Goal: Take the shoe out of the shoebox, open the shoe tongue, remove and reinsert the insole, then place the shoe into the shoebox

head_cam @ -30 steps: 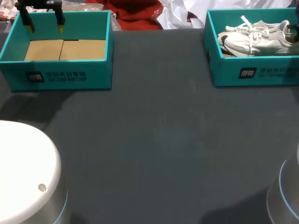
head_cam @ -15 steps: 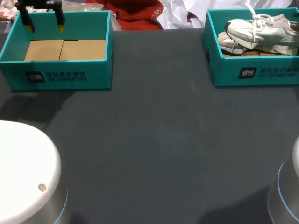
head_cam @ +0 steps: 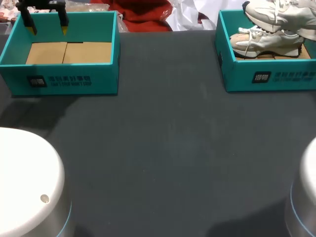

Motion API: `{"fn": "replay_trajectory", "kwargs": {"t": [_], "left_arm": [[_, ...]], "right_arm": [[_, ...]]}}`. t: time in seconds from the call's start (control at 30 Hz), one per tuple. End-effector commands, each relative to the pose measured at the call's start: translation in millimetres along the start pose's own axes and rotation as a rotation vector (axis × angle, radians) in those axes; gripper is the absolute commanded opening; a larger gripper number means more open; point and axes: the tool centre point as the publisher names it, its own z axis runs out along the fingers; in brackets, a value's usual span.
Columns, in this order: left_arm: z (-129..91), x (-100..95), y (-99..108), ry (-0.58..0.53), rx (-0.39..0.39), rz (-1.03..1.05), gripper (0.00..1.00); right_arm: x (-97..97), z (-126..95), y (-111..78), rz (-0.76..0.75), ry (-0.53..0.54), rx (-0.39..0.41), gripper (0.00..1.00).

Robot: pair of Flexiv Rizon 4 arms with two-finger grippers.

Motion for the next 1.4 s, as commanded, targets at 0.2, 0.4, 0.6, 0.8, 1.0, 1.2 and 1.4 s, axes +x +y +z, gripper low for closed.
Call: {"fn": "replay_trajectory", "kwargs": {"t": [0.2,0.4,0.6,0.8,1.0,1.2,1.4], "left_arm": [[-0.1,0.0,-0.1,-0.001,-0.001,0.000,1.00],[-0.1,0.0,-0.1,-0.001,-0.001,0.000,1.00],[-0.1,0.0,-0.1,-0.001,-0.001,0.000,1.00],[-0.1,0.0,-0.1,-0.001,-0.001,0.000,1.00],[-0.1,0.0,-0.1,-0.001,-0.001,0.000,1.00],[-0.1,0.0,-0.1,-0.001,-0.001,0.000,1.00],[-0.1,0.0,-0.1,-0.001,-0.001,0.000,1.00]], "right_arm": [[29.6,-48.5,-62.0,0.002,-0.017,-0.046,0.00],[62.3,-55.6,-105.0,-0.006,-0.027,-0.076,0.00],[96.6,-49.3,-149.8,-0.027,-0.061,-0.101,0.00],[132.1,-40.7,-191.4,-0.039,-0.112,-0.133,0.00],[160.7,-31.3,-223.6,-0.054,-0.112,-0.130,0.00],[174.2,-25.6,-236.7,-0.062,-0.092,-0.102,0.00],[174.9,-24.5,-237.5,-0.071,-0.080,-0.092,0.00]]}}
